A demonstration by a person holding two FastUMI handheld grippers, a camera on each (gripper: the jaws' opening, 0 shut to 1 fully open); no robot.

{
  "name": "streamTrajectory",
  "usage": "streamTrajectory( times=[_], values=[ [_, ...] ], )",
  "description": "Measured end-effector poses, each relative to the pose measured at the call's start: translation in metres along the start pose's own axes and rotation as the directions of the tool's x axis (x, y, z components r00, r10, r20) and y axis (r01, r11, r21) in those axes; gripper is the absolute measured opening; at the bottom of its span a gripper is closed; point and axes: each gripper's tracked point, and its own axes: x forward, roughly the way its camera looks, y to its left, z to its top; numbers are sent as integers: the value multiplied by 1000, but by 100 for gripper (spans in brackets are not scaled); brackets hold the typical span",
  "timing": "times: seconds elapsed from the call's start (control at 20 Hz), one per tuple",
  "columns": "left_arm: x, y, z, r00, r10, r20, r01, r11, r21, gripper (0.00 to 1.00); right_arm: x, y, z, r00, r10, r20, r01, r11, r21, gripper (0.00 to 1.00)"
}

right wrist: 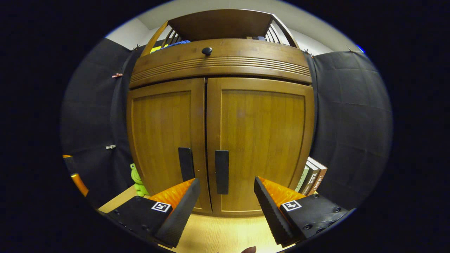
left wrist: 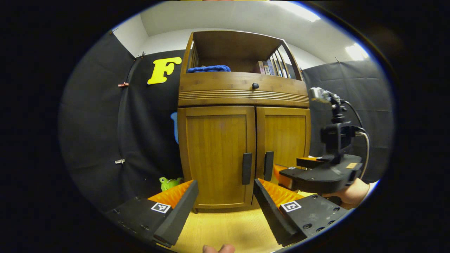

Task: Open the right door of the double-door shoe cabinet with the right hand, and open the left door with the left hand.

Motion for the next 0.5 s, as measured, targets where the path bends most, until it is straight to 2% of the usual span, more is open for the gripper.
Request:
streamTrajectory(
  times=[0.2,0.3,0.35,0.45,0.5],
  values=[
    [-3,15,-6,1000,18,-10,-18,1000,-14,98,41,0,-9,1000,-13,-18,13,1000,27,98],
    [-4,24,-11,999,32,-14,-33,999,-17,98,58,-4,-15,999,-32,-23,32,999,16,90],
    [-4,27,-13,999,37,-19,-38,999,-20,98,65,-5,-17,999,-38,-28,38,999,14,82],
    [-7,33,-13,999,46,-19,-47,999,-24,98,77,3,-24,999,-21,-47,23,998,50,75],
    [-7,34,-12,999,47,-18,-48,999,-26,98,78,4,-25,998,-28,-54,31,997,65,75]
  ],
)
